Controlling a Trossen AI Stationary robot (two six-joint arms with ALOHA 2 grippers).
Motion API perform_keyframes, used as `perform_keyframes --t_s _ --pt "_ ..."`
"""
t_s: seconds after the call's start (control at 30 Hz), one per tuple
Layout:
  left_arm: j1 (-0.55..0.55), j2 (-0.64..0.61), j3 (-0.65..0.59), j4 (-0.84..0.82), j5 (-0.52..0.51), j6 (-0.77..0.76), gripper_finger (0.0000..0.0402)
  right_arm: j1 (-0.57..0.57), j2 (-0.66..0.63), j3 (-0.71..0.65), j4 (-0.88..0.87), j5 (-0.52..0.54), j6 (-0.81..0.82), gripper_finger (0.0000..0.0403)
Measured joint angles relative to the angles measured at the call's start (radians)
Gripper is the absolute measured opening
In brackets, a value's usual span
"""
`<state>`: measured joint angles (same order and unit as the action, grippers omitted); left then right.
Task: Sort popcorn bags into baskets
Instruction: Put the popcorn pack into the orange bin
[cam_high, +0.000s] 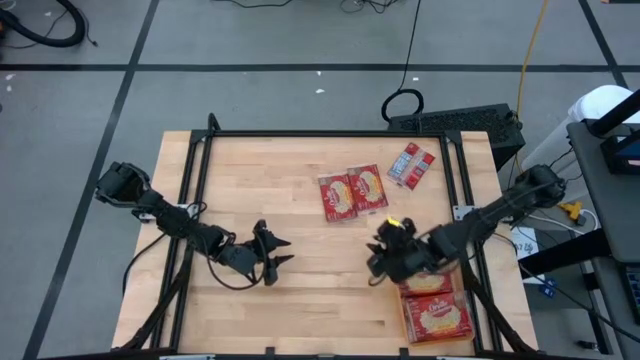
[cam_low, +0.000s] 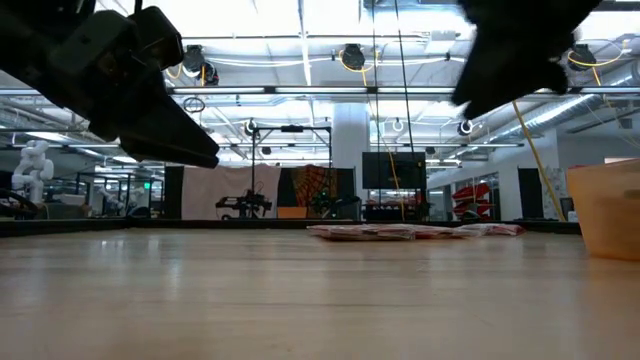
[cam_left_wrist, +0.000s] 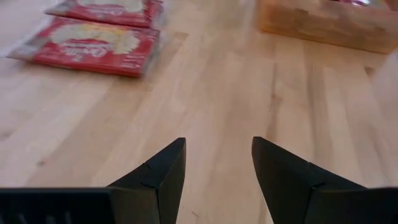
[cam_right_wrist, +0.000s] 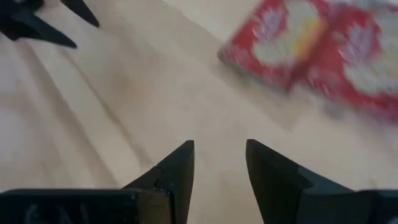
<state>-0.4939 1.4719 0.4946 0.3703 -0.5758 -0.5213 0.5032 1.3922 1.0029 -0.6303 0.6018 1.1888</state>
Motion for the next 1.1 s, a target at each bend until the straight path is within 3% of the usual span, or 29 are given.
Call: perform_keyframes --t_s 0.1,0.27,0.57,0.9,1.1 --pt "0.014 0.0 0.0 0.001 -0.008 0.007 0.0186 -0.081 0.0 -0.093 0.262 -0.015 -0.227 0.0138" --pt "0.04 0.0 0.0 0.001 -0.009 0.012 0.0186 -0.212 0.03 -0.202 0.617 -0.131 -0.562 0.0139" --pt "0.061 0.0 0.0 0.001 -0.009 -0.007 0.0186 -0.338 0.271 -0.207 0.771 -0.177 -0.92 0.0162" --pt "0.056 0.0 0.0 0.001 -0.009 -0.05 0.0186 -0.38 0.407 -0.207 0.985 -0.131 -1.103 0.0179" --pt "0.062 0.0 0.0 0.001 -0.017 -0.039 0.0186 -0.424 0.439 -0.206 0.97 -0.166 -1.13 0.016"
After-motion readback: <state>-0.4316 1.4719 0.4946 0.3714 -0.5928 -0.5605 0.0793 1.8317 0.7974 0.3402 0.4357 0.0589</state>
